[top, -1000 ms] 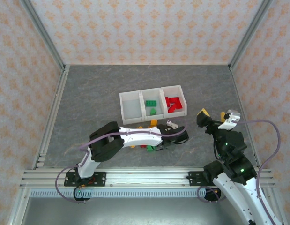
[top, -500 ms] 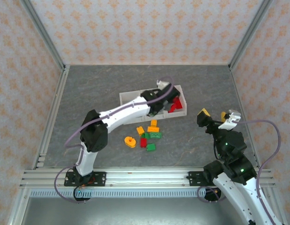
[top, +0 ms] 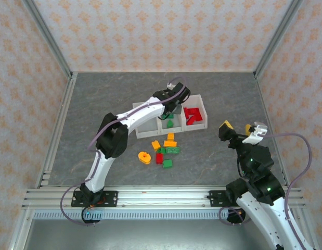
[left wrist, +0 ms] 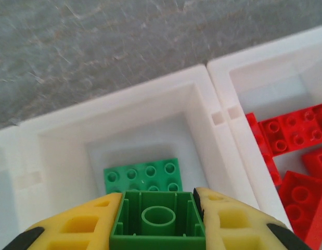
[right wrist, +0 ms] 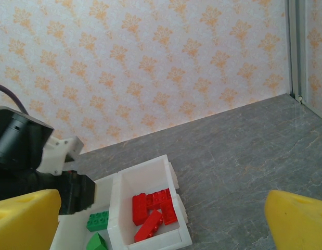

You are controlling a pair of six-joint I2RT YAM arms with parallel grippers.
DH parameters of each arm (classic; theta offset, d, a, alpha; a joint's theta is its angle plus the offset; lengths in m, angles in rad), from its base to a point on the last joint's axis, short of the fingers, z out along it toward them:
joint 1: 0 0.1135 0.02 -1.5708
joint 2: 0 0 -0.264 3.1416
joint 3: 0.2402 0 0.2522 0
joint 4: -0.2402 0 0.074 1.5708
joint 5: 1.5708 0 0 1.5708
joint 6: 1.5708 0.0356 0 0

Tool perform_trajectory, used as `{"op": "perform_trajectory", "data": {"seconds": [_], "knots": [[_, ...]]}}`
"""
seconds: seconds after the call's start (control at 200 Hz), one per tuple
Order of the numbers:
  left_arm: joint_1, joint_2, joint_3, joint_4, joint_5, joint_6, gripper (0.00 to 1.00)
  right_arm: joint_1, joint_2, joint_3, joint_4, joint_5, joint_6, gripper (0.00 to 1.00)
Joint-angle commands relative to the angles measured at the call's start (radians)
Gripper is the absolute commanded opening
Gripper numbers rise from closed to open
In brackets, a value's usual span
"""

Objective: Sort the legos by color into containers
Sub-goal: Place the lego in the container.

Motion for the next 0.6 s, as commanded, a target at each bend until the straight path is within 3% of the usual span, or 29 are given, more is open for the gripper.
{"op": "perform_trajectory", "data": {"seconds": [0.0, 0.145, 0.275, 0.476, 0.596], "knots": [[0.001, 0.000, -0.024, 0.050, 0.041, 0.007, 0.32, -0.001, -0.005, 0.001, 0.002, 0.020, 0.008, 1.00], [0.001, -0.035, -0.077, 0.094, 0.053, -0.008, 0.43, -0.001, -0.004, 0.000, 0.002, 0.020, 0.008, 1.00], [0.001, -0.122, -0.180, 0.184, 0.062, -0.016, 0.64, -0.001, -0.005, -0.001, 0.002, 0.023, 0.012, 1.00], [-0.005, -0.271, -0.341, 0.279, 0.093, -0.021, 0.74, -0.001, -0.002, -0.002, 0.004, 0.023, 0.010, 1.00], [-0.036, -0.353, -0.394, 0.255, 0.067, -0.018, 0.81, -0.001, 0.001, -0.004, 0.005, 0.020, 0.009, 1.00]]}}
